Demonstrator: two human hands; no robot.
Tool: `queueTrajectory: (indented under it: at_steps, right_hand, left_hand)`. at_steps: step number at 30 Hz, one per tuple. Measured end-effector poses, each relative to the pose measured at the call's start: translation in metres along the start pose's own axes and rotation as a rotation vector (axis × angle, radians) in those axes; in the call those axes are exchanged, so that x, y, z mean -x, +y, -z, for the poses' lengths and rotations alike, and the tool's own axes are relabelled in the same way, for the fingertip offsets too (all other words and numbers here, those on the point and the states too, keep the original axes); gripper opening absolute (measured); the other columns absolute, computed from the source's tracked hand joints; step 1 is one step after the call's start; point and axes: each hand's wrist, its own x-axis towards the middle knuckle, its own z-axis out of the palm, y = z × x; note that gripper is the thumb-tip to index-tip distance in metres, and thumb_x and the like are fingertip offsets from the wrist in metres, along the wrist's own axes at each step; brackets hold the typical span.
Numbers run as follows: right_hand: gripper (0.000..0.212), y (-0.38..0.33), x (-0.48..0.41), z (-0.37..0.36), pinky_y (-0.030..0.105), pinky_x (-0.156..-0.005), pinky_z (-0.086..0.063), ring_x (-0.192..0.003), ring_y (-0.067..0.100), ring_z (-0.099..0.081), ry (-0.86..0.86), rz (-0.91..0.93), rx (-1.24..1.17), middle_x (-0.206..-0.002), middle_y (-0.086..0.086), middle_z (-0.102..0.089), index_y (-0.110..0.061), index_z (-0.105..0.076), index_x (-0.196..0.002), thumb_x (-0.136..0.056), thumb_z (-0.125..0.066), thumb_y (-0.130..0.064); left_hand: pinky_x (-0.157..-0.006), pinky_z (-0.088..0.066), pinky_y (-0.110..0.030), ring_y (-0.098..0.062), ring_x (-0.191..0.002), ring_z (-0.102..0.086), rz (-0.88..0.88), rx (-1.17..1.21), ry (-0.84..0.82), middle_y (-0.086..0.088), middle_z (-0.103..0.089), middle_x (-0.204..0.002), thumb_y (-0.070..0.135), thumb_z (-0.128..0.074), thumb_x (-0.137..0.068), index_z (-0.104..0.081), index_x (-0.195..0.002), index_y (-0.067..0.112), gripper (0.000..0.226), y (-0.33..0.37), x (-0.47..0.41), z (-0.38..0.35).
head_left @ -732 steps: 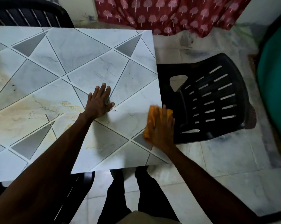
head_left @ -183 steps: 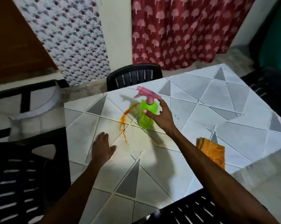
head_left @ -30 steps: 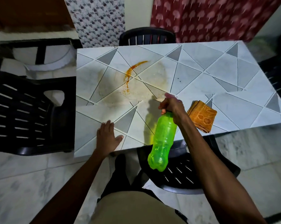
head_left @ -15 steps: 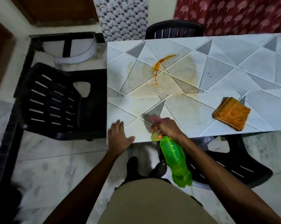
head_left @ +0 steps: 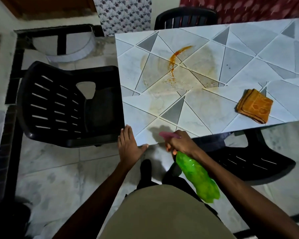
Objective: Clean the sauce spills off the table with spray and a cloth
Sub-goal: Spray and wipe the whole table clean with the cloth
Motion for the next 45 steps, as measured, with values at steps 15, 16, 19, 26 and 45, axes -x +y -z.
queueTrajectory:
  at_steps: [15, 16, 19, 26, 45]
  right_hand:
    - [0.043, 0.065, 0.055, 0.104, 0.027, -0.047, -0.045, -0.060, 0.026, -0.061, 0.444, -0.131, -0.449, -0.069, 0.015, -0.071, -0.008, -0.075, -0.115, -0.081, -0.056, 0.009]
    - [0.040, 0.071, 0.059, 0.117, 0.026, -0.046, -0.045, -0.062, 0.026, -0.061, 0.473, -0.136, -0.495, -0.071, 0.014, -0.071, -0.006, -0.073, -0.119, -0.085, -0.056, 0.009]
    - [0.029, 0.082, 0.071, 0.142, 0.022, -0.043, -0.044, -0.055, 0.022, -0.058, 0.575, -0.132, -0.543, -0.069, 0.013, -0.070, -0.003, -0.074, -0.114, -0.090, -0.059, 0.004]
    - [0.024, 0.104, 0.097, 0.178, 0.019, -0.038, -0.039, -0.037, 0.015, -0.050, 0.647, -0.160, -0.500, -0.053, 0.005, -0.065, 0.006, -0.072, -0.096, -0.075, -0.063, 0.000]
    - [0.020, 0.091, 0.067, 0.164, 0.032, -0.060, -0.056, -0.050, 0.024, -0.067, 0.160, -0.057, 0.022, -0.066, 0.005, -0.075, -0.014, -0.078, -0.072, -0.067, -0.060, -0.022]
  left_hand:
    - [-0.121, -0.013, -0.046, -0.032, -0.150, -0.010, -0.247, -0.034, -0.136, -0.011, -0.017, -0.162, 0.059, -0.082, -0.060, -0.019, -0.155, 0.008, 0.124, 0.067, -0.024, -0.016]
    - [-0.121, -0.012, -0.046, -0.031, -0.151, -0.008, -0.260, -0.043, -0.161, -0.011, -0.015, -0.163, 0.058, -0.081, -0.061, -0.019, -0.155, 0.008, 0.123, 0.079, -0.025, -0.019]
    - [-0.122, -0.010, -0.043, -0.028, -0.151, -0.005, -0.298, -0.076, -0.234, -0.007, -0.009, -0.164, 0.058, -0.079, -0.067, -0.017, -0.155, 0.012, 0.117, 0.110, -0.029, -0.028]
    - [-0.120, -0.018, -0.044, -0.027, -0.150, -0.008, -0.380, -0.155, -0.274, -0.005, -0.012, -0.163, 0.052, -0.079, -0.071, -0.022, -0.153, 0.012, 0.108, 0.162, -0.026, -0.053]
    - [-0.118, -0.021, -0.049, -0.039, -0.146, -0.023, -0.032, -0.168, -0.112, -0.018, -0.022, -0.160, 0.041, -0.080, -0.074, -0.023, -0.153, 0.003, 0.104, 0.118, 0.004, -0.059]
